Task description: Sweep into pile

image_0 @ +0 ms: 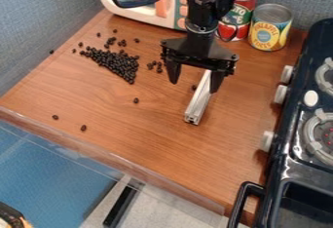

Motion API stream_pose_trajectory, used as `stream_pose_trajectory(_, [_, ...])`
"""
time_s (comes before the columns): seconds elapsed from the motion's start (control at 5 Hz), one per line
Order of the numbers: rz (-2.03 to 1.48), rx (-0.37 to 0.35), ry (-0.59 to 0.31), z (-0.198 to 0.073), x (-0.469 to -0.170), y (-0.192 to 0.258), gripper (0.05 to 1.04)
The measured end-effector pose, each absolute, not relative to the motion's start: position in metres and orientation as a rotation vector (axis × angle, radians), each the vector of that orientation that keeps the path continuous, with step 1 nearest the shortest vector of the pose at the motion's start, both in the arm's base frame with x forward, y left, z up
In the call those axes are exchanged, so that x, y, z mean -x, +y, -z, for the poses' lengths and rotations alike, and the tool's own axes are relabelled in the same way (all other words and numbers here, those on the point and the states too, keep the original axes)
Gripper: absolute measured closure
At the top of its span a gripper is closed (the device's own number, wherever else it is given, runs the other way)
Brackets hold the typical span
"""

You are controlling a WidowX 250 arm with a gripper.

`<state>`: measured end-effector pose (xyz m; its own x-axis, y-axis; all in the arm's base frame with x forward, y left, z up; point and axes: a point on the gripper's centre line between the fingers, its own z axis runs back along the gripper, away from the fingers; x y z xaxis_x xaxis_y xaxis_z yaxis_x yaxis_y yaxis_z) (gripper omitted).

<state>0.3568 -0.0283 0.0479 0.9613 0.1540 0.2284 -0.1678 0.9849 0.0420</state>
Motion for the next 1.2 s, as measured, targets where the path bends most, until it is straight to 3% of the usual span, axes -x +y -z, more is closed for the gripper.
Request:
stream_pose_trajectory(0.4, [-0.156, -0.075, -0.216, -0.037, -0.356, -0.037, 0.083])
stream_pose_trajectory(0.6, [-0.16, -0.091, -0.196, -0.027, -0.356, -0.035, 0.134])
stream_pose_trajectory(1.0, [-0.157, -0.1, -0.21, -0.026, -0.36, -0.038, 0.719])
stream_pose_trajectory(1.2, [-0.144, -0.103, -0.211, -0.026, -0.36, -0.038, 0.748])
